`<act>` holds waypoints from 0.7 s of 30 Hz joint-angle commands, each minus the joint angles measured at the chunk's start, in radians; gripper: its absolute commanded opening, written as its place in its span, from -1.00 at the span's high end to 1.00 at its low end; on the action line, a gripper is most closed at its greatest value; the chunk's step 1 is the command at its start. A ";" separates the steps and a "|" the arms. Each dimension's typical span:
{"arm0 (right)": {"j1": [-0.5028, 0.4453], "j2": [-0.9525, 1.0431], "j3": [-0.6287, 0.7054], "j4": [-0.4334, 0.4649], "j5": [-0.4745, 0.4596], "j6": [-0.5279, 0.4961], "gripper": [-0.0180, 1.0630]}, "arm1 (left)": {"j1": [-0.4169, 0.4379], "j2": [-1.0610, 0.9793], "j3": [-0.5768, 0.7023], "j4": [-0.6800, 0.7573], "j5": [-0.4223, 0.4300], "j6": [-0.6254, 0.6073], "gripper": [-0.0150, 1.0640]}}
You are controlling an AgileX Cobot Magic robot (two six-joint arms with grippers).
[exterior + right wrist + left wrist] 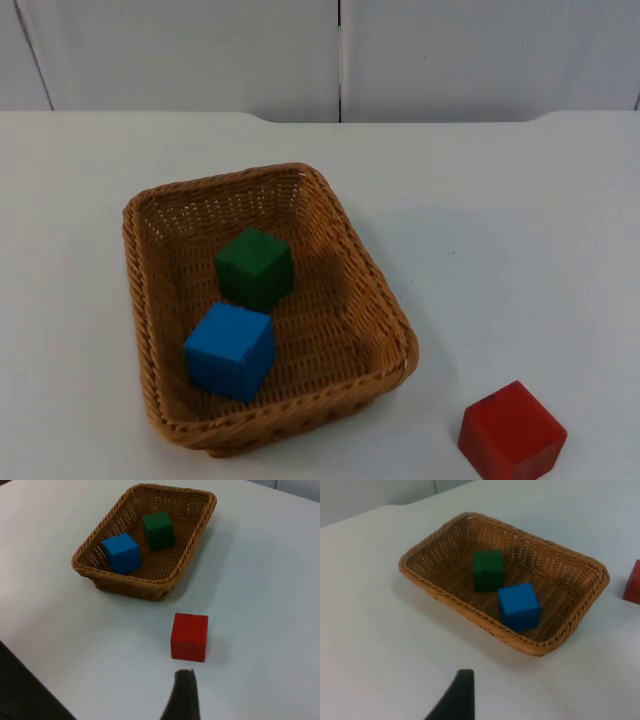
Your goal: Pick up one cube with each hand and place exactly two cubes into the same basket, leaving the remaining cube outside.
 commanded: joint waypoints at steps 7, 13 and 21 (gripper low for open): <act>-0.001 -0.002 0.006 0.002 -0.013 -0.002 -0.37 | -0.004 -0.004 0.006 0.004 -0.011 -0.001 -0.87; -0.001 -0.002 0.006 0.002 -0.013 -0.003 -0.94 | -0.004 -0.004 0.006 0.004 -0.011 -0.001 -0.87; -0.001 -0.002 0.006 0.002 -0.013 -0.003 -0.98 | -0.004 -0.004 0.006 0.004 -0.011 -0.001 -0.87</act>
